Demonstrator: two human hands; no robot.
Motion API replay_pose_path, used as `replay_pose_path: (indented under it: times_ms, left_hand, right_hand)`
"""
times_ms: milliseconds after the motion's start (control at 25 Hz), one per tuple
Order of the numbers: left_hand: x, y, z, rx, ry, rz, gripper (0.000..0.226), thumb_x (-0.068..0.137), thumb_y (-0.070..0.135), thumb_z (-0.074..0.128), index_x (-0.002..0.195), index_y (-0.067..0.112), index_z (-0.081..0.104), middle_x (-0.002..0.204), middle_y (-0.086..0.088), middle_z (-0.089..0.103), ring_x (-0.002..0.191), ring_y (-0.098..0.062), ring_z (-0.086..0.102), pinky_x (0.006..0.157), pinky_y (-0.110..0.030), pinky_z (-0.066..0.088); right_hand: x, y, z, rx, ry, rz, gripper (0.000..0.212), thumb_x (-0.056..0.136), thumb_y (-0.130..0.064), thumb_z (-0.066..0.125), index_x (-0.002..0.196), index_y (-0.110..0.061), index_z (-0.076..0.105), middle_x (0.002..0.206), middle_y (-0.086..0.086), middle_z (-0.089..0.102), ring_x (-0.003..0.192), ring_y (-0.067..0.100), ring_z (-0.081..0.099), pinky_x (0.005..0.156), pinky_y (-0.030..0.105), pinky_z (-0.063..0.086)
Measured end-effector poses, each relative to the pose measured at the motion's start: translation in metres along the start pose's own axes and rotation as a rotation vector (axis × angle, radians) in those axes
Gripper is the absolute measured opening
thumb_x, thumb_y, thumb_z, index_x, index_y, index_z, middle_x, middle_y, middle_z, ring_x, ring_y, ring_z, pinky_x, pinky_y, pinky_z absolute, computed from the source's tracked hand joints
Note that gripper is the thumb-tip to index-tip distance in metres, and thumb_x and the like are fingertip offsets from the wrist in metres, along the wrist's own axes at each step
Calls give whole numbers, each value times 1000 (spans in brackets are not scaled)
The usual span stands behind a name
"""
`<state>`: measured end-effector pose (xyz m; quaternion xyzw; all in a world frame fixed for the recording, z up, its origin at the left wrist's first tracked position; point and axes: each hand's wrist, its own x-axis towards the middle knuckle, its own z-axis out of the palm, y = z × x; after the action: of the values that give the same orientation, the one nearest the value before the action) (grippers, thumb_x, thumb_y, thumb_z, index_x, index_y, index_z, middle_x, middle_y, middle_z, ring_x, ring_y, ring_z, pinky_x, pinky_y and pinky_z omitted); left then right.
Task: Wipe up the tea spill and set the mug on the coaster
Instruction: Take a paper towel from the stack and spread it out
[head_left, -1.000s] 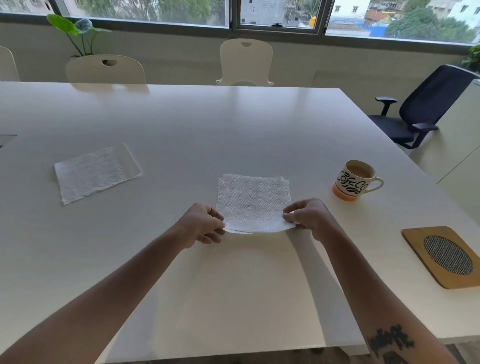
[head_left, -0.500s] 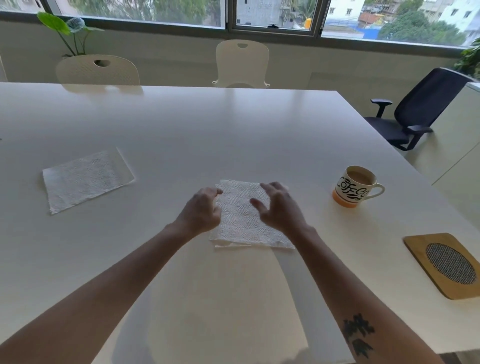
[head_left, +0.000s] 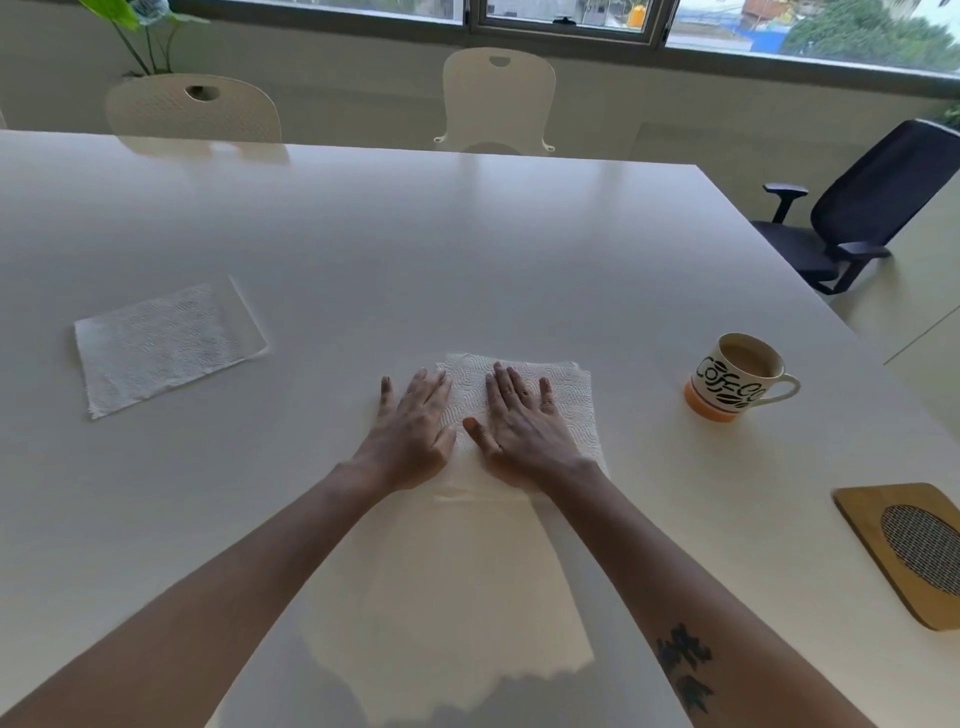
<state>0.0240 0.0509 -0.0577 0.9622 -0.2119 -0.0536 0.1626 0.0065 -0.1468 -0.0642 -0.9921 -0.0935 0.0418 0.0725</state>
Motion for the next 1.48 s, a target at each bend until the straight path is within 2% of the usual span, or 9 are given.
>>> replay_pose_path:
  times_ms: [440, 720, 840, 960, 1280, 1480]
  left_hand:
    - [2, -5, 1, -36, -9, 4, 76, 102, 23, 42, 172, 9, 14, 182, -3, 7, 168, -19, -8, 125, -60, -23]
    - [4, -6, 1, -40, -31, 4, 86, 91, 33, 30, 171, 8, 15, 181, -4, 8, 168, -20, -7, 124, -60, -23]
    - [7, -7, -1, -49, -42, -21, 89, 89, 37, 32, 171, 6, 15, 181, -7, 9, 168, -22, -4, 125, -62, -20]
    - [7, -6, -4, -40, -57, -28, 89, 90, 38, 34, 171, 5, 15, 181, -7, 8, 168, -24, -3, 126, -65, -18]
    - [9, -3, -8, 71, -63, -13, 81, 100, 35, 44, 170, 4, 18, 181, -8, 11, 168, -24, -5, 126, -69, -15]
    - [12, 0, -13, 73, -53, -16, 82, 95, 35, 49, 167, 2, 27, 179, -11, 17, 168, -26, -3, 125, -70, -14]
  right_hand:
    - [5, -9, 3, -23, 13, -80, 85, 105, -64, 7, 170, -10, 0, 179, 6, -8, 164, 17, -14, 131, 56, -8]
    - [6, -7, 1, -12, 5, -101, 82, 106, -63, 8, 170, -12, -2, 179, 4, -8, 164, 15, -13, 132, 54, -8]
    - [6, 8, -6, 66, 35, -16, 84, 106, -66, 8, 169, -12, -5, 178, 2, -13, 163, 15, -17, 132, 52, -9]
    - [0, 28, -9, 17, -8, 86, 84, 106, -64, 11, 169, -10, -4, 178, 4, -12, 164, 16, -16, 132, 51, -10]
    - [-8, 43, -7, 3, 2, 122, 88, 104, -68, 7, 169, -10, -5, 178, 5, -13, 164, 16, -17, 132, 52, -9]
    - [-10, 50, -10, 13, -11, 154, 88, 103, -69, 5, 169, -11, -5, 178, 4, -12, 164, 16, -16, 132, 51, -12]
